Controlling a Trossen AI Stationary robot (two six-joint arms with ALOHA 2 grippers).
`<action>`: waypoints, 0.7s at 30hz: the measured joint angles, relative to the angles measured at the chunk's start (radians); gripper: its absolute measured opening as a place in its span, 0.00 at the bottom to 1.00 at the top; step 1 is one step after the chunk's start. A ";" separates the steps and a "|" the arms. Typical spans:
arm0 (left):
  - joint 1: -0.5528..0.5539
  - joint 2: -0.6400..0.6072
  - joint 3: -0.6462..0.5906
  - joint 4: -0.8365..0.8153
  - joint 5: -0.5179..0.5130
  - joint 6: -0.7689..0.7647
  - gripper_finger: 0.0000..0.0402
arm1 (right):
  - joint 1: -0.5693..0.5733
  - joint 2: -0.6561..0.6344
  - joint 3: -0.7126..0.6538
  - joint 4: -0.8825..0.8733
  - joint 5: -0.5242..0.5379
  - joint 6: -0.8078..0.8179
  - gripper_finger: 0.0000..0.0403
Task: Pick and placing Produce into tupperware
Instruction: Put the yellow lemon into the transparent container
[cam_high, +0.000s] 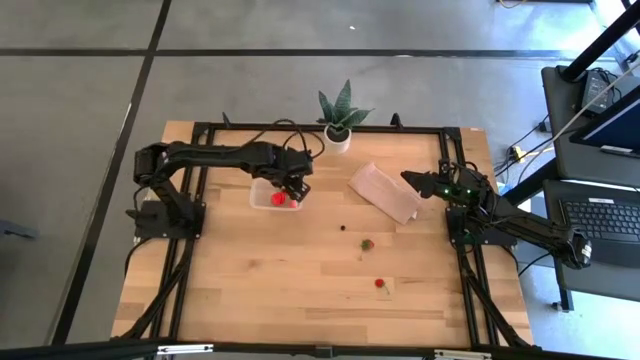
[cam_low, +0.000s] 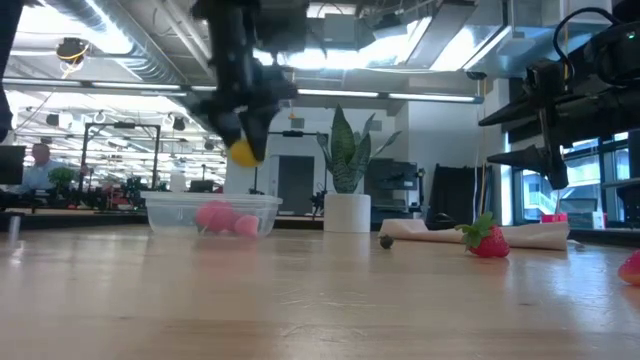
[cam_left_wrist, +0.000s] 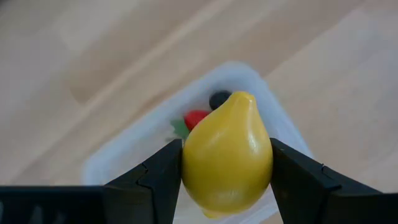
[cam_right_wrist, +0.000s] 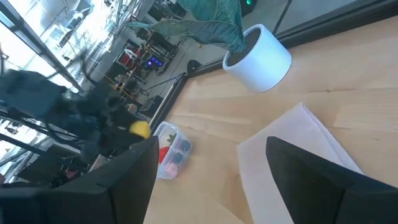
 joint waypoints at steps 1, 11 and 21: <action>0.004 0.000 -0.024 0.017 0.014 0.000 0.49 | 0.000 0.000 0.000 0.000 0.000 -0.003 0.74; 0.009 -0.001 -0.122 -0.028 0.018 -0.021 0.49 | 0.000 0.000 0.000 0.000 0.000 -0.005 0.74; 0.009 -0.001 -0.200 -0.043 0.017 -0.053 0.51 | 0.000 0.000 0.000 0.000 0.000 -0.006 0.74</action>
